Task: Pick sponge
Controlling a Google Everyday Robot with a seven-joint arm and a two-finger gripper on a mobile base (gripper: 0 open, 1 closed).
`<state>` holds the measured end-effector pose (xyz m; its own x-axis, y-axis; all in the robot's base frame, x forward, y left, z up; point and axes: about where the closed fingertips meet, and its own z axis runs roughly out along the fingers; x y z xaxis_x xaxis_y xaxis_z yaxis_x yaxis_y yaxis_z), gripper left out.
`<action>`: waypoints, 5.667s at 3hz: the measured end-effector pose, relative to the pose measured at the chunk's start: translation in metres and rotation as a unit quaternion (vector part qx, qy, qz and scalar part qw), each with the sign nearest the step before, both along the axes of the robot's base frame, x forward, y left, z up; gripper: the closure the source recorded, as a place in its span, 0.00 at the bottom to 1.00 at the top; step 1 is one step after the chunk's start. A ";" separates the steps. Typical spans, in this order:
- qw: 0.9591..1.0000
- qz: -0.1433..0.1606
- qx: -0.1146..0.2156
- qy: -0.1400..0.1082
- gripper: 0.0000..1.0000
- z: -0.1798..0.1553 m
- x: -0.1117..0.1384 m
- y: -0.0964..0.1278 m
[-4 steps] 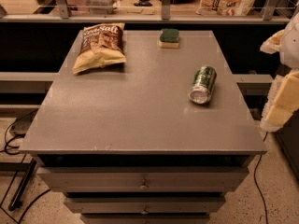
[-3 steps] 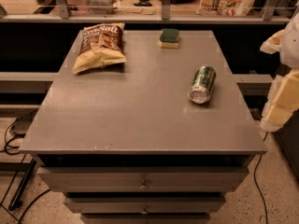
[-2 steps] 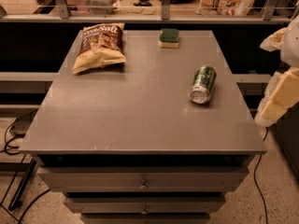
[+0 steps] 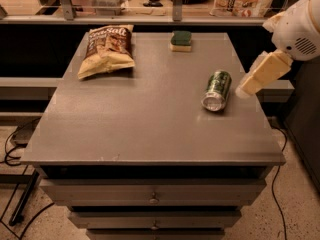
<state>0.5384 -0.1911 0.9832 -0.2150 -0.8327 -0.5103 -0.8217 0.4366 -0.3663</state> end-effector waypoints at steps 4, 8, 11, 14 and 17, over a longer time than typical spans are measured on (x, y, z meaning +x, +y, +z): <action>0.993 -0.034 0.110 0.000 0.00 -0.021 0.093 0.048; 0.980 -0.096 0.172 0.023 0.00 -0.078 0.206 0.070; 0.949 -0.124 0.291 0.000 0.00 -0.103 0.264 0.121; 0.939 -0.178 0.295 -0.006 0.00 -0.138 0.320 0.114; 0.942 -0.180 0.283 0.008 0.48 -0.153 0.348 0.121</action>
Offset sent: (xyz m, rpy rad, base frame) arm 0.0080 -0.0003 -0.0069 0.0965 0.0179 -0.0481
